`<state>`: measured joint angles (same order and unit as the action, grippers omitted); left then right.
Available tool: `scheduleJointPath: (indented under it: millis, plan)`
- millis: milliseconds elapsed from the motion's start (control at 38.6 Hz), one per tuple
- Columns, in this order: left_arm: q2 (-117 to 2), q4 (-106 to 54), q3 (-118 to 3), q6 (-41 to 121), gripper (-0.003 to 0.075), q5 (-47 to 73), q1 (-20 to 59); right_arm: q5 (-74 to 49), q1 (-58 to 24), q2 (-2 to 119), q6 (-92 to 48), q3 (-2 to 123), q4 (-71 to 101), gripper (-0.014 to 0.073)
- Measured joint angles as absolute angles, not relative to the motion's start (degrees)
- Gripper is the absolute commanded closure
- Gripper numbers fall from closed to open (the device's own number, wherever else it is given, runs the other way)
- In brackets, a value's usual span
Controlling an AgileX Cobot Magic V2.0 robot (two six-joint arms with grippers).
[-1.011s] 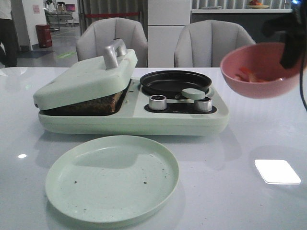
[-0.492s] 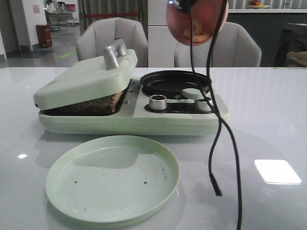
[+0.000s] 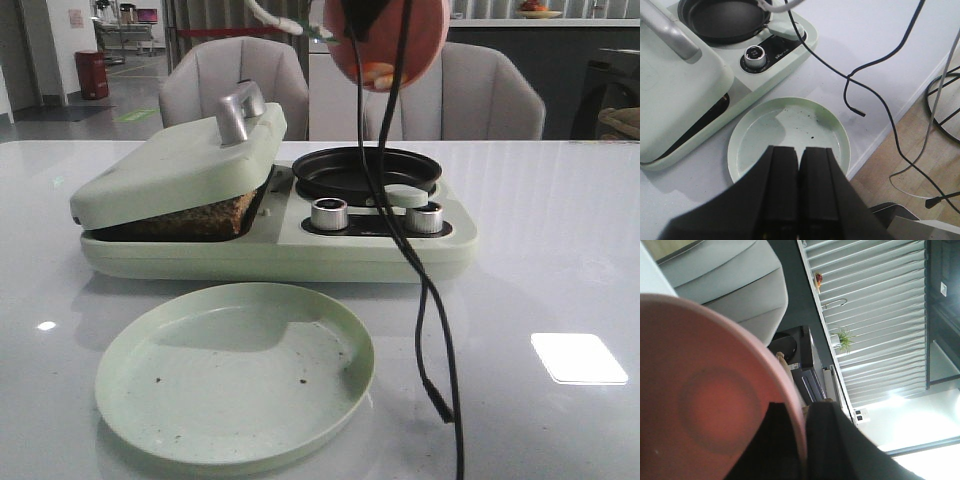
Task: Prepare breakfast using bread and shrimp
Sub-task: 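Tilt the pink bowl over the frying pan to pour the shrimp, then set the empty pink bowl back on the table with the right gripper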
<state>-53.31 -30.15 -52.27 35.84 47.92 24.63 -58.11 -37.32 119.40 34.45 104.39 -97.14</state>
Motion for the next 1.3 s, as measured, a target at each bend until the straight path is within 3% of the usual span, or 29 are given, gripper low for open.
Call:
scheduleJointPath:
  millis: [337,700,1011,1296]
  plan:
    - [-53.31,-30.15,-52.27,35.84,0.0621,47.92,24.63,-59.10,-37.32,119.73,32.52,110.87,-97.80,0.0545]
    - [-53.31,-30.15,-52.27,35.84,0.0621,47.92,24.63,-62.38,-37.36,132.32,22.47,111.09,-96.98,0.0545]
    - [-53.31,-30.15,-52.27,35.84,0.0621,47.92,24.63,-65.83,-37.36,131.37,24.55,114.95,-96.97,0.0545]
    - [-53.31,-29.93,-52.27,35.84,0.0621,46.29,24.63,-68.20,-33.66,116.84,26.52,112.79,-68.99,0.0546]
